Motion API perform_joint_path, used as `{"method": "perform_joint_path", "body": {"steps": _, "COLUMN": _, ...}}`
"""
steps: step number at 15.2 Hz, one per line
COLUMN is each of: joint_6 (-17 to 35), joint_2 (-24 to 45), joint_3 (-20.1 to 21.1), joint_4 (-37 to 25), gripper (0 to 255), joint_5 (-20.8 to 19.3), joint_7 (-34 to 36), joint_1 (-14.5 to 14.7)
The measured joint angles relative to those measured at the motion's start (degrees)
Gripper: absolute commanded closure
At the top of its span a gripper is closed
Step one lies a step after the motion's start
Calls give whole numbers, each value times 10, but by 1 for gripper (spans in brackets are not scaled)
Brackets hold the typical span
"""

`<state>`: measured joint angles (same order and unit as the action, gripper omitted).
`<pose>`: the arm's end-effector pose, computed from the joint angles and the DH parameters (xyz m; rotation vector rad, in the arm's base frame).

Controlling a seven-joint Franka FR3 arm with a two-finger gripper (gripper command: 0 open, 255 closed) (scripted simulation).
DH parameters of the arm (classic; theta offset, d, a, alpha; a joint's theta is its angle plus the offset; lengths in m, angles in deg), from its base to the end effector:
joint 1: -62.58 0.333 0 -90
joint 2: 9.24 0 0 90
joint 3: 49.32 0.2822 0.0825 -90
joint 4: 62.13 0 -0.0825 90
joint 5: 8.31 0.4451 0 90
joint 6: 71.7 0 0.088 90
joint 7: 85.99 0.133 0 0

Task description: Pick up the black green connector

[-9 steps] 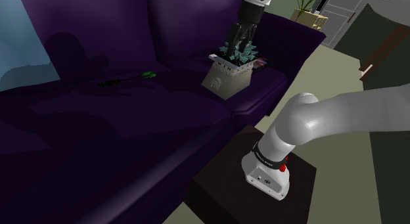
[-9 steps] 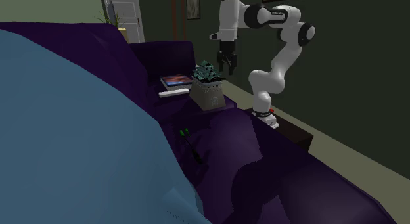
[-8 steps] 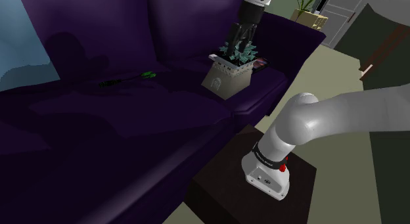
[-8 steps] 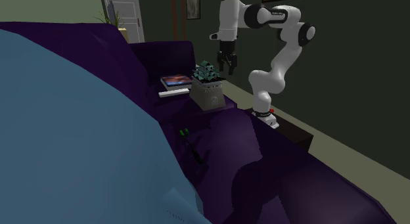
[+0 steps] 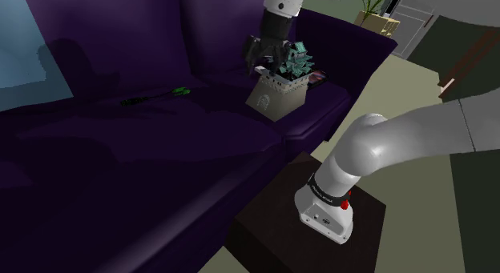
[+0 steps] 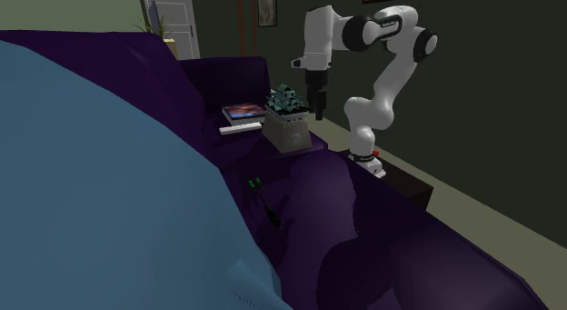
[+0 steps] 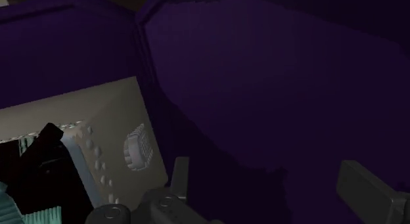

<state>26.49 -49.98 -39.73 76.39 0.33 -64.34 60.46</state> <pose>0.4159 0.0725 0.4853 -3.0651 0.4773 0.0124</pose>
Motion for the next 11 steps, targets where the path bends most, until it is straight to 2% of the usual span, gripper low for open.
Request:
{"method": "perform_joint_path", "body": {"steps": 5, "joint_6": 67, "joint_2": 77, "joint_3": 71, "joint_4": -20, "gripper": 0, "joint_5": 42, "joint_7": 156, "joint_1": -21}}
{"method": "perform_joint_path", "body": {"steps": 11, "joint_6": 140, "joint_2": 202, "joint_3": 145, "joint_4": -85, "gripper": 0, "joint_5": 51, "joint_7": 343, "joint_1": -57}}
